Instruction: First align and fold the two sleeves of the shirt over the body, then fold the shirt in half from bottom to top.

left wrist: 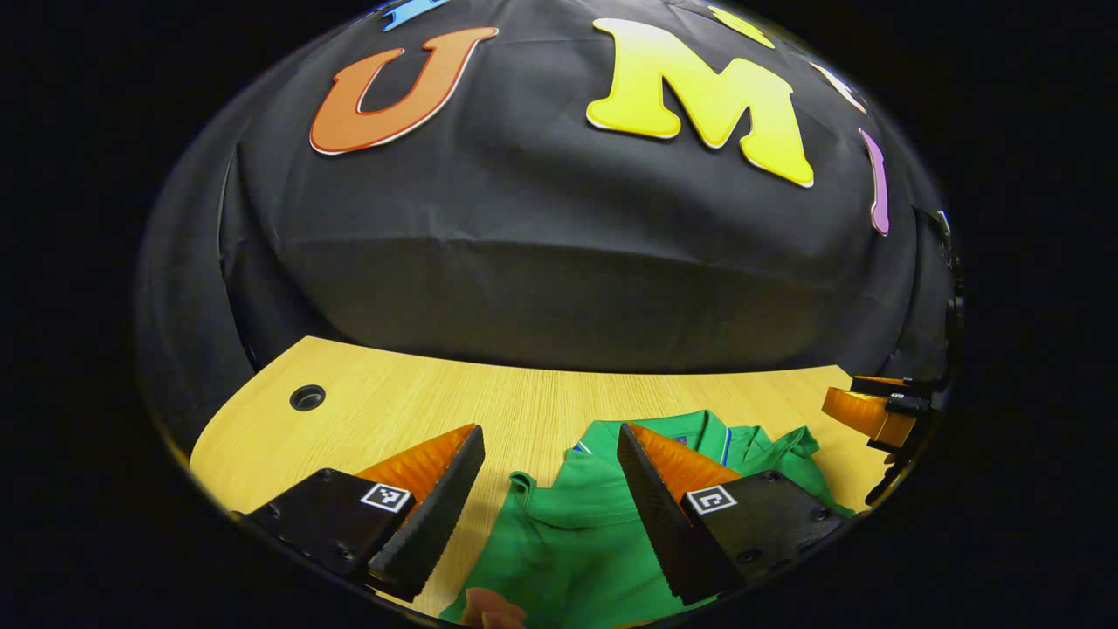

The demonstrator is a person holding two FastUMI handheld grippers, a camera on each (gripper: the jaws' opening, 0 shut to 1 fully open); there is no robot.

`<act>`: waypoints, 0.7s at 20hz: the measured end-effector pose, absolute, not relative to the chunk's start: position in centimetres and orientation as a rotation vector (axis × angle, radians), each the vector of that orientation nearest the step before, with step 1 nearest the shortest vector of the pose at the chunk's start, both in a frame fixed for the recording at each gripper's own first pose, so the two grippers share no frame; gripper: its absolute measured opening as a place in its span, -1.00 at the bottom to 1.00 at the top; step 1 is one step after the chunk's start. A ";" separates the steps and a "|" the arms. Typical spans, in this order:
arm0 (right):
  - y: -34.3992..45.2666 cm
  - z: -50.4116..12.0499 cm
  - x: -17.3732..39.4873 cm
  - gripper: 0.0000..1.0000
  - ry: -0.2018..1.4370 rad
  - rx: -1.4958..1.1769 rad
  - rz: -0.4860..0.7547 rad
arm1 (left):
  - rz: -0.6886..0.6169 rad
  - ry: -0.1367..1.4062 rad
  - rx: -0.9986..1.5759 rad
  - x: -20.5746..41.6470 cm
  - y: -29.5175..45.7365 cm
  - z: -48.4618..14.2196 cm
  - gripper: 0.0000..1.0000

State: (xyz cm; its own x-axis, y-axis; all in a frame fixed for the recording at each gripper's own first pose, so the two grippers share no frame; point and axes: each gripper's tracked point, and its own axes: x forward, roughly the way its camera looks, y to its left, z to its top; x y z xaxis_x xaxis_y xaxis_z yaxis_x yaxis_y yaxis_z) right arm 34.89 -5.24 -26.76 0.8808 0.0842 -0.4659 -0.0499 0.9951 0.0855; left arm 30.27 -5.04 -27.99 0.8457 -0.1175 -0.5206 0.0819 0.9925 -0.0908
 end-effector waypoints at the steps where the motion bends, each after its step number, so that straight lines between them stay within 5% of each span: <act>1: -5.1 -26.0 34.5 0.95 0.480 0.072 0.071 | -0.105 0.547 -0.072 29.9 -4.9 -27.4 0.96; 14: -3.2 -16.3 26.6 0.95 0.342 0.050 0.083 | -0.147 0.404 -0.044 22.5 -4.8 -17.3 0.96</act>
